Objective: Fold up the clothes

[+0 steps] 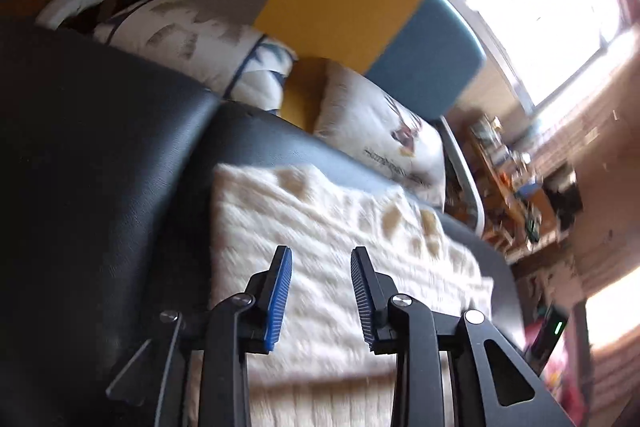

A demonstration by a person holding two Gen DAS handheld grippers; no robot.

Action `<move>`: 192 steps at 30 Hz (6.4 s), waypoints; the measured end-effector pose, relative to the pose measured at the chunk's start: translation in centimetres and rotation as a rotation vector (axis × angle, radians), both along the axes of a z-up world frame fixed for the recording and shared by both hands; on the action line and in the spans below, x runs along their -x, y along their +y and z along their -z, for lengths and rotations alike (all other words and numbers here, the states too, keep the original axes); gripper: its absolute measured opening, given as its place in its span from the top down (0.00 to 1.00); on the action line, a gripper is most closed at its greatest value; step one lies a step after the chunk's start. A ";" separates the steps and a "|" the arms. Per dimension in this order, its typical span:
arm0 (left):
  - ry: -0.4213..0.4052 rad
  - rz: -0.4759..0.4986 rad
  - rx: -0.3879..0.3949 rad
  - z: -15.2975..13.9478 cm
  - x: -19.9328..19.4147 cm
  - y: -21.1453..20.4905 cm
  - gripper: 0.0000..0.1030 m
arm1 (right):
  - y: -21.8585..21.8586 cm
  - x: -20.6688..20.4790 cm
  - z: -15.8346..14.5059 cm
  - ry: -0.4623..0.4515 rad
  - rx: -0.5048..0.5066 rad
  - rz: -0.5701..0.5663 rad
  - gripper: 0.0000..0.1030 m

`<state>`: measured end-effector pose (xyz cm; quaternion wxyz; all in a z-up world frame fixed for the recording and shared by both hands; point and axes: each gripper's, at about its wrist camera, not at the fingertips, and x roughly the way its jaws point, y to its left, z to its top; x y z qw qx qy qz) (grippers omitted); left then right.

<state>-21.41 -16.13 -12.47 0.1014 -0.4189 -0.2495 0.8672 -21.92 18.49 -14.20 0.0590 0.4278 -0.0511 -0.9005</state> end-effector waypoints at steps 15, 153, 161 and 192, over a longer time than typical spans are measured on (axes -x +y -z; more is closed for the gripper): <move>-0.015 0.065 0.070 4.9 -3.3 1.8 0.80 | -0.9 -4.4 1.8 -0.004 -0.039 -0.022 0.79; -0.224 0.002 -0.472 5.2 -3.9 -6.3 0.89 | -1.3 -10.1 -2.3 -0.038 0.075 -0.432 0.71; -0.232 0.031 -0.424 5.0 -4.0 -5.8 0.89 | -2.5 -6.1 -1.7 -0.120 0.024 -0.522 0.70; -0.127 -0.049 -0.490 1.3 -3.8 -7.6 0.93 | 7.7 -4.4 -2.6 -0.051 0.049 -0.033 0.95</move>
